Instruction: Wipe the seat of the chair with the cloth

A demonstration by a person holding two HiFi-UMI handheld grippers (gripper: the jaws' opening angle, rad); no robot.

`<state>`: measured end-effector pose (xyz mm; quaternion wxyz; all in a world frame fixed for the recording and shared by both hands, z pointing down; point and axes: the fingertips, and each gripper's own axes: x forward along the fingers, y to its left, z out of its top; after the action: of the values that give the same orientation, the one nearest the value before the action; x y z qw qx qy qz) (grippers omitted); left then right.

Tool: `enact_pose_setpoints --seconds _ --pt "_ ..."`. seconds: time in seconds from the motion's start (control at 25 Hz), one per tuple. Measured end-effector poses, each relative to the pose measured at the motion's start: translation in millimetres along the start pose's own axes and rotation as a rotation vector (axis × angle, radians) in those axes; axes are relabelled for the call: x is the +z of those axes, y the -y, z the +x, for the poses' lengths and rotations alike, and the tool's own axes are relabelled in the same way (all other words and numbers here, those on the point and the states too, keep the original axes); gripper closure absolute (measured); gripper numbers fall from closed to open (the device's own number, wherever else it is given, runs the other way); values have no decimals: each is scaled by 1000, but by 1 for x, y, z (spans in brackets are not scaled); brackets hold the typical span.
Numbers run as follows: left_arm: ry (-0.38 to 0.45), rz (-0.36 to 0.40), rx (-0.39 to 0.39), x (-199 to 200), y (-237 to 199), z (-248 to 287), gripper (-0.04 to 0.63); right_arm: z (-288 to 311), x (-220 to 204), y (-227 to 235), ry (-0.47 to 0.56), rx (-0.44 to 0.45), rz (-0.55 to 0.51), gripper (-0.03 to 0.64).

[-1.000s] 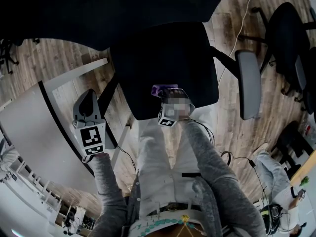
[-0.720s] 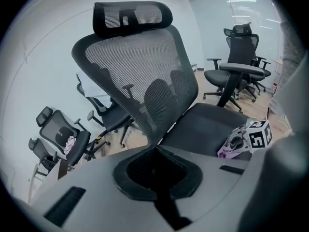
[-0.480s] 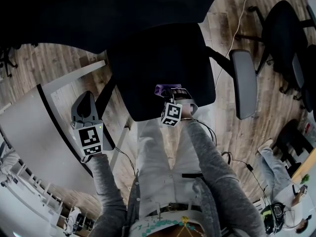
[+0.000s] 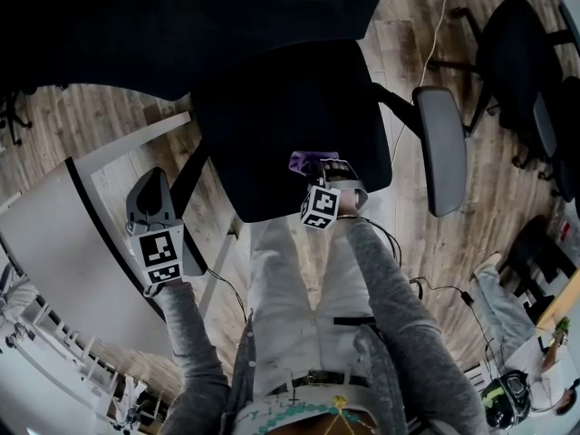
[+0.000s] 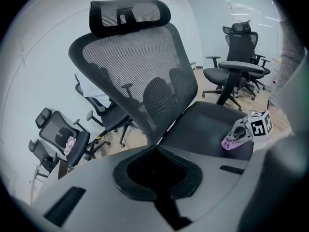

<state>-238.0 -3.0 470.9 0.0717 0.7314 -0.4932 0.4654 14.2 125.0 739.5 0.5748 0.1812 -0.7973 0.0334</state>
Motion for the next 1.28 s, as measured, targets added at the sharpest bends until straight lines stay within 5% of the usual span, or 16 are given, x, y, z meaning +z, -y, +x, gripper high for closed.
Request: enact_pose_setpoints --seconds 1.28 --pt "-37 44 11 3 4 4 597 -29 -73 37 -58 -77 8 566"
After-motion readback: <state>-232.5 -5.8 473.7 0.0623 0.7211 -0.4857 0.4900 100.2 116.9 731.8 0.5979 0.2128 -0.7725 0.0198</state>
